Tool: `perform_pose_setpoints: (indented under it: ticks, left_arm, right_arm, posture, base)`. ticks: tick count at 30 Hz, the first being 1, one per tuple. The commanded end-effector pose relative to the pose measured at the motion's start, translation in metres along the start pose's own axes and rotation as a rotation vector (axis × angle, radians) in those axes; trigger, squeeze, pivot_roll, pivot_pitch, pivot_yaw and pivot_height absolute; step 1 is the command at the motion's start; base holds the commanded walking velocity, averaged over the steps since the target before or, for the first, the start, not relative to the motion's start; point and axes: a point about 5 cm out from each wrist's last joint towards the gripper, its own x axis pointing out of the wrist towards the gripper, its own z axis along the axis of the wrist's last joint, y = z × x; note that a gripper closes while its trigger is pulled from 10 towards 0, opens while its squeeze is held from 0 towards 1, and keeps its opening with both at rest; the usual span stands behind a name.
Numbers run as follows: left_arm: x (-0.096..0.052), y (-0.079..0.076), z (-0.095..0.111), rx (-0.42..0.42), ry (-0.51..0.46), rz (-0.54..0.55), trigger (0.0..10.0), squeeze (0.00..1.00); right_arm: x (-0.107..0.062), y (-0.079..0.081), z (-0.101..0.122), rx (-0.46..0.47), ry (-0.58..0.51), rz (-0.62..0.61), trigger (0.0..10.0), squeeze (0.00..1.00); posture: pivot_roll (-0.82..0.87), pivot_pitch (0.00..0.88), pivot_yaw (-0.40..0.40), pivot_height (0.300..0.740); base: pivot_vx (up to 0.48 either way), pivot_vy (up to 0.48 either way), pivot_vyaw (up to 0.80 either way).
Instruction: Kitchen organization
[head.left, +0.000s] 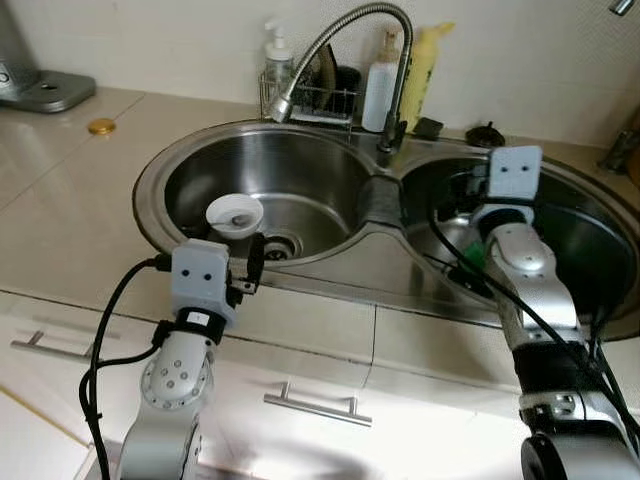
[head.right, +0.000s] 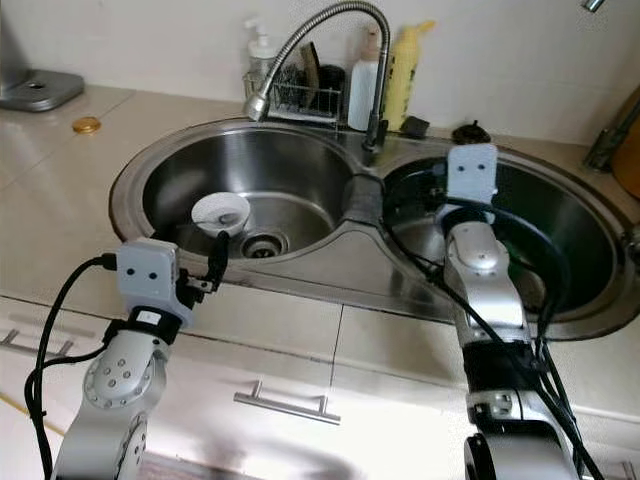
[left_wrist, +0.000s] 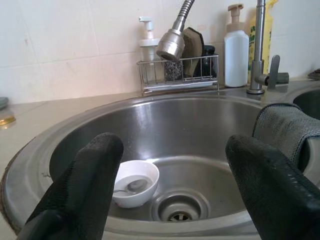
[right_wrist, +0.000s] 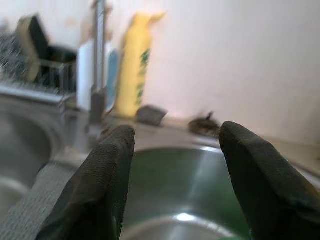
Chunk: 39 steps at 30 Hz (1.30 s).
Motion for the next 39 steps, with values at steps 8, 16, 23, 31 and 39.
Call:
perform_pose_setpoints:
  ticks: [8,16,23,31,39]
  left_arm:
    - [0.000,-0.001,-0.002,0.014,0.011,0.008,10.0,0.00]
    - [0.000,-0.002,0.002,0.004,-0.019,0.006,10.0,0.00]
    - [0.002,0.002,0.004,0.006,-0.029,0.018,10.0,0.00]
    - [0.003,0.002,0.004,0.009,-0.037,0.004,10.0,0.00]
    - [0.002,0.006,0.007,0.028,-0.041,0.008,10.0,0.00]
  right_arm:
    - [-0.032,0.003,0.007,0.041,-0.002,0.056,10.0,0.00]
    - [-0.055,0.011,0.001,0.067,0.004,0.104,10.0,0.00]
    - [-0.077,0.013,0.006,0.084,-0.034,0.074,10.0,0.00]
    - [-0.107,0.012,0.001,0.042,-0.008,0.048,10.0,0.00]
    - [-0.120,0.007,-0.002,0.008,0.024,0.043,10.0,0.00]
  posture:
    - [0.12,0.000,-0.074,0.740]
    - [0.12,0.000,-0.074,0.740]
    - [0.11,0.000,-0.070,0.740]
    - [0.09,0.000,-0.061,0.740]
    - [0.09,0.000,-0.064,0.740]
  base:
    - [0.000,0.000,0.00]
    - [0.000,0.000,0.00]
    - [0.000,0.000,0.00]
    - [0.000,0.000,0.00]
    - [0.000,0.000,0.00]
